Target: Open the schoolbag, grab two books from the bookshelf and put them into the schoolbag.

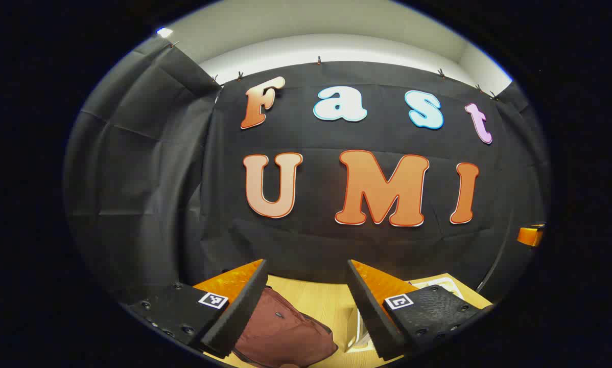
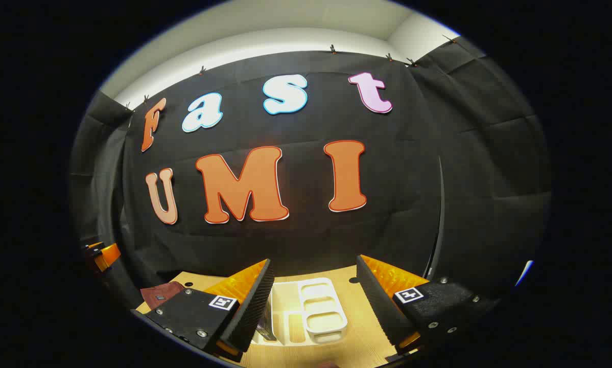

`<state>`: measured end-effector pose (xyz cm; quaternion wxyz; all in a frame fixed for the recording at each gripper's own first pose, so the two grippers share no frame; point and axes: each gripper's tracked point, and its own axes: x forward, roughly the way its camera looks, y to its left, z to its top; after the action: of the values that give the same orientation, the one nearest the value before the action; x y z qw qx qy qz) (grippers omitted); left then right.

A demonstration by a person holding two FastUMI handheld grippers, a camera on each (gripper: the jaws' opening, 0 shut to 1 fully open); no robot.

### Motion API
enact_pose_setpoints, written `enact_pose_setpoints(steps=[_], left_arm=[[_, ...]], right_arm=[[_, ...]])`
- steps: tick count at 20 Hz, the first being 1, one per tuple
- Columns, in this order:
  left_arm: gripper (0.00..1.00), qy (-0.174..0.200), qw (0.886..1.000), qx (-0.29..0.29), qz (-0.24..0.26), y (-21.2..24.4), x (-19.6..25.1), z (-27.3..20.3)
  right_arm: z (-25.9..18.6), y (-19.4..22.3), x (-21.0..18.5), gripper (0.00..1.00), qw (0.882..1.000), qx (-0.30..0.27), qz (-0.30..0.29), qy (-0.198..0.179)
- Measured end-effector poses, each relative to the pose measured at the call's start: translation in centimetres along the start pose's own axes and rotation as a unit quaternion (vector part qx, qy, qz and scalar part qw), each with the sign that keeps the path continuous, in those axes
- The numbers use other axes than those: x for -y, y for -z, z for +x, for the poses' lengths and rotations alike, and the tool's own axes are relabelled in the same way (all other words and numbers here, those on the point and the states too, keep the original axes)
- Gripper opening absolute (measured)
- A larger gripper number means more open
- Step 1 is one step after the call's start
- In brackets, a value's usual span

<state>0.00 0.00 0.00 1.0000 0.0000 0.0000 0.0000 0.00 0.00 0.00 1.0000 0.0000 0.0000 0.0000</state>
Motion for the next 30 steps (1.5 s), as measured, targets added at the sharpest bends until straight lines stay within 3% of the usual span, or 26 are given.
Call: enact_pose_setpoints(steps=[6,8,9,13,15,20,21,30], left_arm=[[0.95,0.016,1.0,-0.009,-0.005,0.7,-0.1,0.0],[0.95,0.015,1.0,-0.01,0.002,0.9,-0.5,-0.2],[0.95,0.015,1.0,-0.012,0.005,0.9,-0.6,-0.2],[0.96,0.009,1.0,-0.017,0.008,1.0,-1.1,-1.2],[0.95,0.004,1.0,-0.016,0.009,0.9,-1.4,-1.5],[0.96,-0.011,1.0,-0.009,0.007,0.6,-2.3,-2.3],[0.95,-0.014,1.0,-0.007,0.005,0.4,-2.5,-2.4],[0.96,-0.016,1.0,-0.008,-0.002,0.4,-2.7,-2.4]], right_arm=[[-0.5,-0.1,0.2,0.96,1.0,-0.002,0.009,0.011],[-0.5,-0.3,0.0,1.0,1.0,0.001,0.004,0.01],[-0.5,-0.3,-0.2,0.96,1.0,0.0,0.003,0.008],[-0.7,-0.6,-1.1,1.0,1.0,0.002,0.008,-0.004],[-0.7,-0.6,-1.3,0.96,1.0,0.003,0.004,-0.006],[-0.9,-0.6,-1.3,1.0,1.0,0.001,0.001,-0.009],[-0.9,-0.6,-1.2,0.96,1.0,0.002,0.002,-0.01],[-0.8,-0.1,-1.6,0.96,1.0,-0.004,-0.002,-0.012]])
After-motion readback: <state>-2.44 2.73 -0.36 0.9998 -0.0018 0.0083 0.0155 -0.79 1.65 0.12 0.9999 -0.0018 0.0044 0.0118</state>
